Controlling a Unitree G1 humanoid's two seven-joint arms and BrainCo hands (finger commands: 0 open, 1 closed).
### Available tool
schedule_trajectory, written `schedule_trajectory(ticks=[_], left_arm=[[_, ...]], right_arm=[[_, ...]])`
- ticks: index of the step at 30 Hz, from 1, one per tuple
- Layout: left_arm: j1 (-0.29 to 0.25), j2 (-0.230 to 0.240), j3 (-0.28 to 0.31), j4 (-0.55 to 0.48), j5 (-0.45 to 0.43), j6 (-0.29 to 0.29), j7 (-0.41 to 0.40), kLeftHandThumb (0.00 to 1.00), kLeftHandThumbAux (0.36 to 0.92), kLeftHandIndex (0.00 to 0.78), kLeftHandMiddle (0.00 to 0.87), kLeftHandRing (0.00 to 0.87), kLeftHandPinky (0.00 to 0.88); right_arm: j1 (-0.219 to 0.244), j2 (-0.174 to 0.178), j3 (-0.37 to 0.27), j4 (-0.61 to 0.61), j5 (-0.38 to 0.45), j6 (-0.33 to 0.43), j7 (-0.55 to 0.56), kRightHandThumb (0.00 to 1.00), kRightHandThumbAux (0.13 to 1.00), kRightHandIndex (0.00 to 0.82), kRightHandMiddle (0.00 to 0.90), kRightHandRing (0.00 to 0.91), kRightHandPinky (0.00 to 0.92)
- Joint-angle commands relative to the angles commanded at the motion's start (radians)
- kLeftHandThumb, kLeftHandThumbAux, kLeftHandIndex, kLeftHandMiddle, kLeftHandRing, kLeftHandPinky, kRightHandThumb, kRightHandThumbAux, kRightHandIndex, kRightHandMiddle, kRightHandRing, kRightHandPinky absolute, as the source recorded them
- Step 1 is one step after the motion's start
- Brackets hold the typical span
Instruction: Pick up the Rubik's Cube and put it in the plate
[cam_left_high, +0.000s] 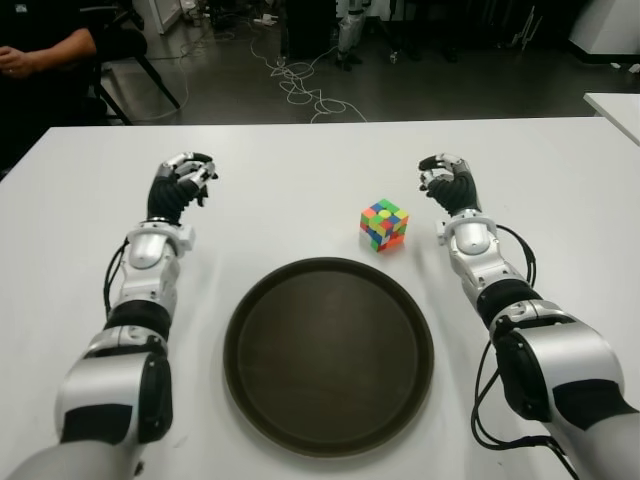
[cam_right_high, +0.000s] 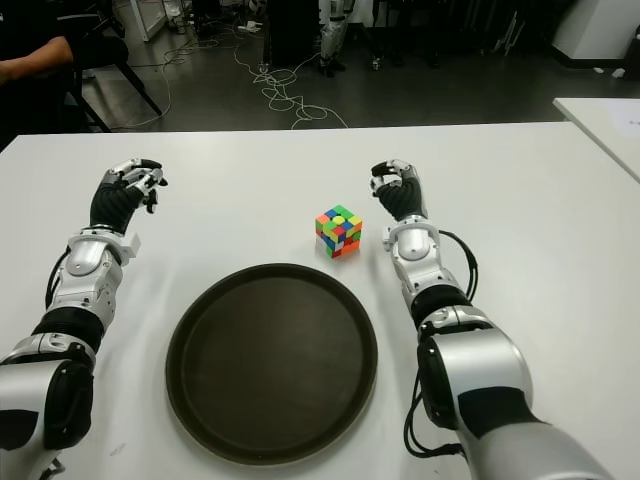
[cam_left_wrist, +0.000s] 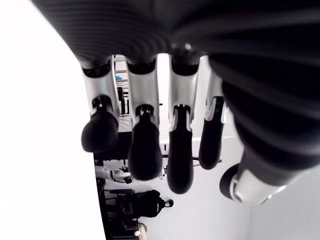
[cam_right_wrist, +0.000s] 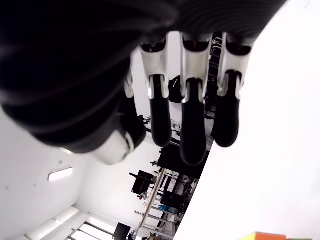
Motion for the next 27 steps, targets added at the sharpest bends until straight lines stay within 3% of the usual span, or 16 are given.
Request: schedule_trajectory(ticks=[27], left_arm=[[-0.001,0.002,-0.003,0.006,0.004,-0.006,0.005,0.837,0.668,0.411,0.565,0.709,0.751]], right_arm=[[-0.003,0.001,-0.007,0.001,0.005,0.004,0.009,0.689,0.722,0.416,0.476,0.526,0.581]])
